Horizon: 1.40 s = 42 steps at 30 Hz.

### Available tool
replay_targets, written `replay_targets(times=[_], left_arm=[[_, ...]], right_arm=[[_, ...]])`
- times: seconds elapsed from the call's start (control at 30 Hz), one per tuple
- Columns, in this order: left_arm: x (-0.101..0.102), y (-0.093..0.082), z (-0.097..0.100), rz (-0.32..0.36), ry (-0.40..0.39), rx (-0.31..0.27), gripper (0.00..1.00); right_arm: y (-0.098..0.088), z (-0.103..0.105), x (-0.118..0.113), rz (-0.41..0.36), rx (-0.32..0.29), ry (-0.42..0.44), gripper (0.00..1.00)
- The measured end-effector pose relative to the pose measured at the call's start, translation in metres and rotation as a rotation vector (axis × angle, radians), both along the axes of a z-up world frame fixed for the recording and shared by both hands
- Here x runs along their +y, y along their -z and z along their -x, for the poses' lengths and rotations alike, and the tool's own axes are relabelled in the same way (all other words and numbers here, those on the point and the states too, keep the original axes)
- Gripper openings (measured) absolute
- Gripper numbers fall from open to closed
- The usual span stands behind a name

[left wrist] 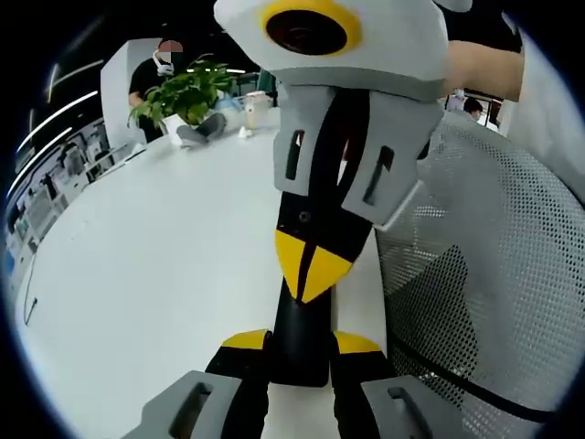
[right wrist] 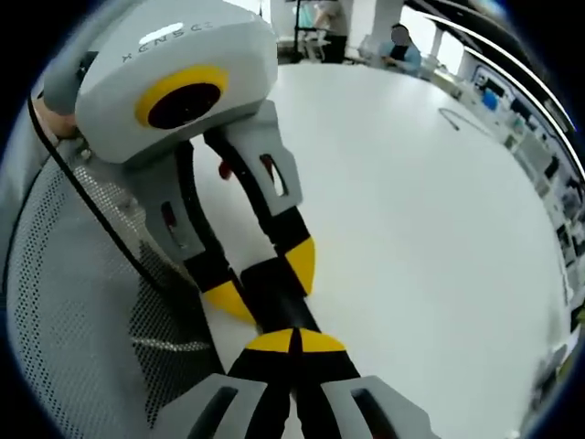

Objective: Press the specified remote control buttons in sequence, fully releasing each button before pressing the next.

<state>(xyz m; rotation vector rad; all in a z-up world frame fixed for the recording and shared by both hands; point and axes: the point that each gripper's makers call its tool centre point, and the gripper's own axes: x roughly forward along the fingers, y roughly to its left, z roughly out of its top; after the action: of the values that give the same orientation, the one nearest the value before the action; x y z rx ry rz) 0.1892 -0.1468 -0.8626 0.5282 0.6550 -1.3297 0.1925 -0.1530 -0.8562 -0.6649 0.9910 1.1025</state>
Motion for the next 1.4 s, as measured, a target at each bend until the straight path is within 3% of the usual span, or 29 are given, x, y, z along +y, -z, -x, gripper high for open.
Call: replay_targets(times=[0.1, 0.2, 0.3, 0.43, 0.97, 1.13, 1.27, 1.4], left_arm=[[0.000, 0.000, 0.000, 0.000, 0.001, 0.000, 0.24], [0.000, 0.000, 0.000, 0.001, 0.001, -0.001, 0.24], [0.000, 0.000, 0.000, 0.002, 0.003, -0.001, 0.24], [0.000, 0.000, 0.000, 0.001, 0.006, -0.001, 0.24], [0.001, 0.000, 0.000, 0.011, 0.001, -0.001, 0.24], [0.001, 0.000, 0.000, 0.014, -0.002, -0.001, 0.24], [0.000, 0.000, 0.000, 0.014, -0.003, -0.002, 0.24], [0.000, -0.001, 0.000, 0.014, -0.003, -0.002, 0.24]], right_arm=[[0.000, 0.002, -0.001, -0.030, 0.004, 0.012, 0.00], [-0.002, 0.003, 0.000, -0.079, -0.079, -0.054, 0.00], [-0.003, 0.002, -0.001, -0.194, -0.104, 0.033, 0.00], [-0.005, 0.002, -0.001, -0.293, -0.099, 0.090, 0.00], [-0.006, 0.014, 0.002, -0.322, -0.112, -0.039, 0.11], [-0.006, 0.013, 0.000, -0.315, -0.118, -0.044, 0.12], [0.000, 0.005, -0.013, -0.265, -0.142, -0.031, 0.20], [0.000, 0.004, -0.018, -0.272, -0.129, -0.021, 0.23]])
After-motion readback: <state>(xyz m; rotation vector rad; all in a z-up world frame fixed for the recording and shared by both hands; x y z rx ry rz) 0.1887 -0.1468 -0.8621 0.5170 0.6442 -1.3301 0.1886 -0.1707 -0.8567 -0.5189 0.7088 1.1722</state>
